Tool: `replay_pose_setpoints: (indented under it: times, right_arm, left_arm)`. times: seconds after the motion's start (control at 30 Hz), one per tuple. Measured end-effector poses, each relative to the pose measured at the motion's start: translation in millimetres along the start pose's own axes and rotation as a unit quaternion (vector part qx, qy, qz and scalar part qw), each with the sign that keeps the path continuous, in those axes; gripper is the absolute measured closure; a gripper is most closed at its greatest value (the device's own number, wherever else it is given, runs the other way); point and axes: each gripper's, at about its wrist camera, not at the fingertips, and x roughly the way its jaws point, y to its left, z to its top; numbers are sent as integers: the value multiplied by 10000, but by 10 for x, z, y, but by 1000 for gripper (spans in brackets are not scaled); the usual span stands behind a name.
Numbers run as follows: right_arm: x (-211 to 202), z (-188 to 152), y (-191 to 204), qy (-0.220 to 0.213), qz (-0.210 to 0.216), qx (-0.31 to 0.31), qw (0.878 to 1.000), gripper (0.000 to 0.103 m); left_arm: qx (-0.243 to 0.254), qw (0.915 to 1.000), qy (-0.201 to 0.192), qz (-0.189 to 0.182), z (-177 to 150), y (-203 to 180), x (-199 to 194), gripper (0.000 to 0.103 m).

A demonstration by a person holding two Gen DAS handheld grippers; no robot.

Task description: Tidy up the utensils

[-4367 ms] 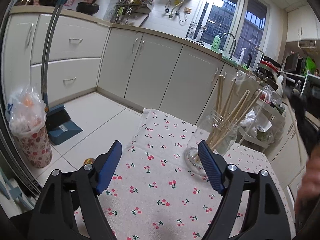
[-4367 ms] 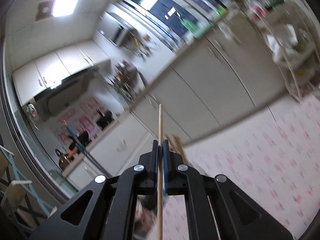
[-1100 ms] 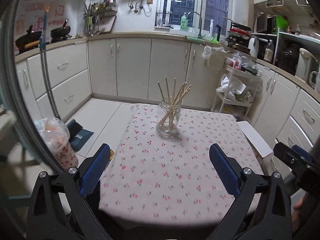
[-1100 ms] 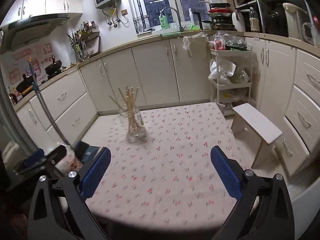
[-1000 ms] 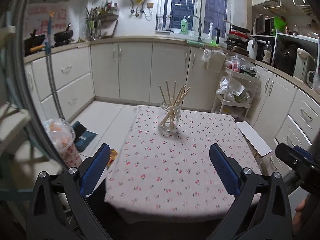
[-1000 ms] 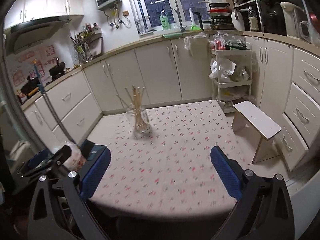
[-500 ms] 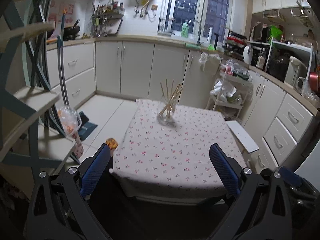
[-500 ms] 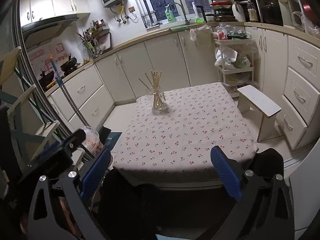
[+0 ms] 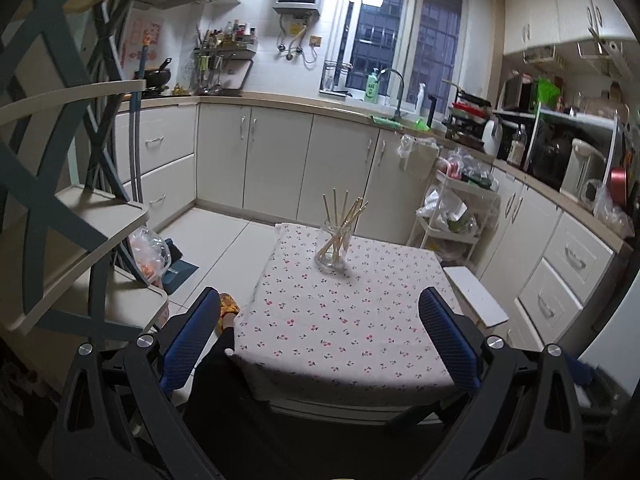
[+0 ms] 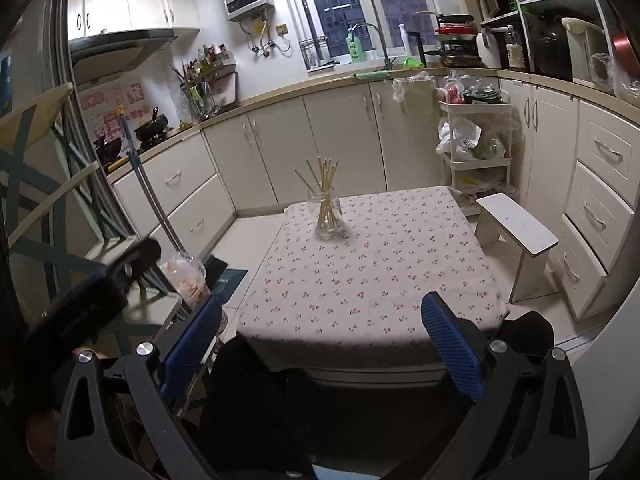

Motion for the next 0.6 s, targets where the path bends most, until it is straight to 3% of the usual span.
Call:
replay_pose_setpoints:
  times: [0.6]
  right_arm:
    - [-141,5,14,-186,-135,-35,9997,7]
  left_arm:
    - [60,9998,43,199,-22,47,14,8]
